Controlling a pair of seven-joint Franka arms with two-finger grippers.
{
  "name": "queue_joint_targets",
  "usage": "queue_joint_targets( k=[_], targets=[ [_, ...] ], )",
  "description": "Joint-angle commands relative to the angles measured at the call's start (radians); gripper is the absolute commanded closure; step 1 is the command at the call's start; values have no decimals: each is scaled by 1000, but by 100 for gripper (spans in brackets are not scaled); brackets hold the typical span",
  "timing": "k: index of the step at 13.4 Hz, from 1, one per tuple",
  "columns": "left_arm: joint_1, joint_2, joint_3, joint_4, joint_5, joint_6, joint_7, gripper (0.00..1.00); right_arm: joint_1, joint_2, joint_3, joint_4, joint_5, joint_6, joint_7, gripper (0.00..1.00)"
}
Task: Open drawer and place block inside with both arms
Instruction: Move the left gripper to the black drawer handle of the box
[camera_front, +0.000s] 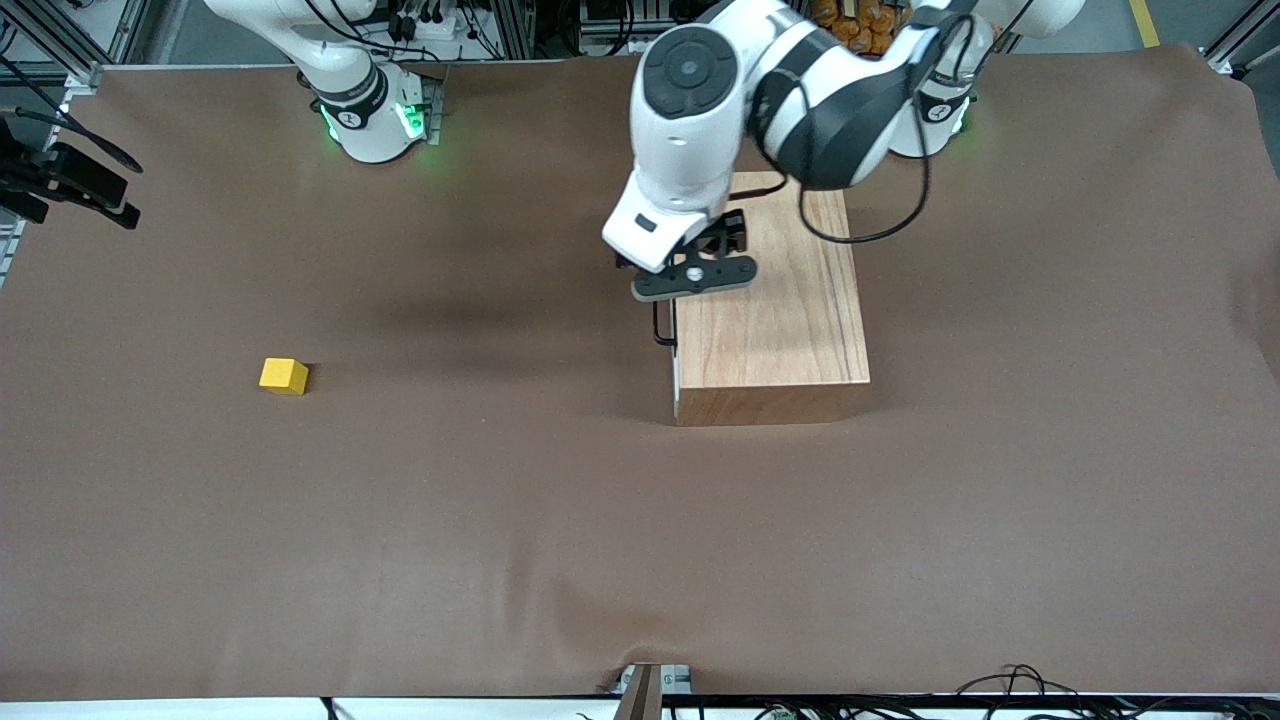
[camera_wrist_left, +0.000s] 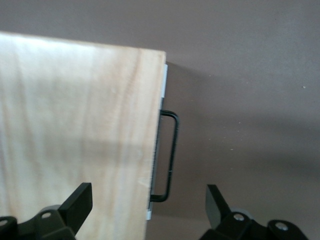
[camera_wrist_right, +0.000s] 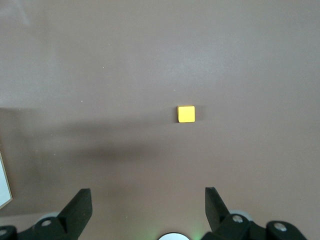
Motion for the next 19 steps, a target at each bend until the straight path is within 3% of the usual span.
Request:
queue_joint_targets(
  k=[1, 4, 19],
  targets=[
    [-123, 76, 104, 76, -5, -1, -70, 0, -11, -20, 11, -20, 4, 10, -10, 0],
    [-263, 153, 231, 118, -7, -1, -126, 0, -10, -20, 11, -20, 4, 10, -10, 0],
    [-331, 300, 247, 136, 57, -9, -117, 0, -14, -20, 11, -20, 4, 9, -8, 0]
  ],
)
